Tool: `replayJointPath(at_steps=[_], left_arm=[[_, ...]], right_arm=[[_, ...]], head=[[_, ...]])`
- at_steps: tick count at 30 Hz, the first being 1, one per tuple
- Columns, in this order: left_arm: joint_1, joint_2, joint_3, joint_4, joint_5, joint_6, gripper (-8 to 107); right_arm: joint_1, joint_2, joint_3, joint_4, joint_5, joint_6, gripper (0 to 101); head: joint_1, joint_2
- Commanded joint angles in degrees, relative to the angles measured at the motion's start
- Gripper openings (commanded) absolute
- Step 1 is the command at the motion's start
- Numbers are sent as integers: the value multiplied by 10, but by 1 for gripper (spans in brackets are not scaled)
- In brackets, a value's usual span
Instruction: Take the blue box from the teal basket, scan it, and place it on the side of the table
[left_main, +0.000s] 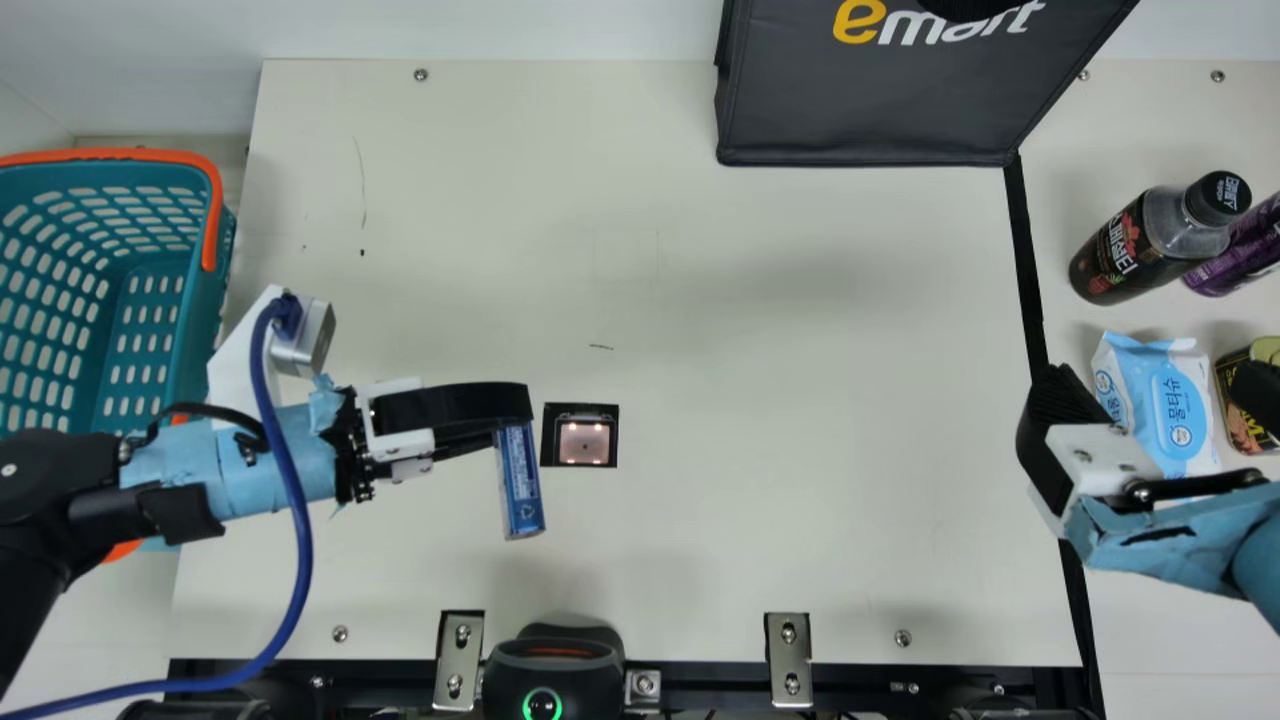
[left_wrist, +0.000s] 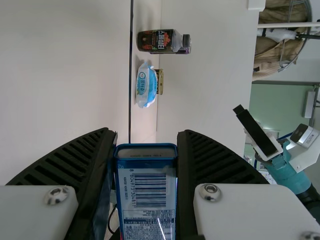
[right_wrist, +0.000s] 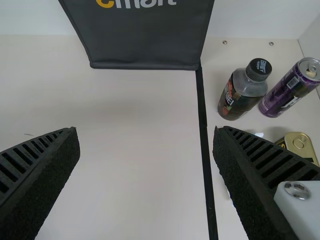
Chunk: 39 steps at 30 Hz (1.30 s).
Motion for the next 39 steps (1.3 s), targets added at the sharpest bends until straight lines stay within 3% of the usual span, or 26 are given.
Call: replayJointPath(at_steps=[1,31,39], left_arm=[[0,1,0,2,0,1,-8],[1,3,-2,6,0,3,-8],[1,3,-2,6,0,3,-8]], right_arm=[[0,0,0,0,0,0,95],[3,2,0,1,1,2,95],[43,45,12,63,3,18,95]], head=[[-17,0],[-17,0],[-17,0]])
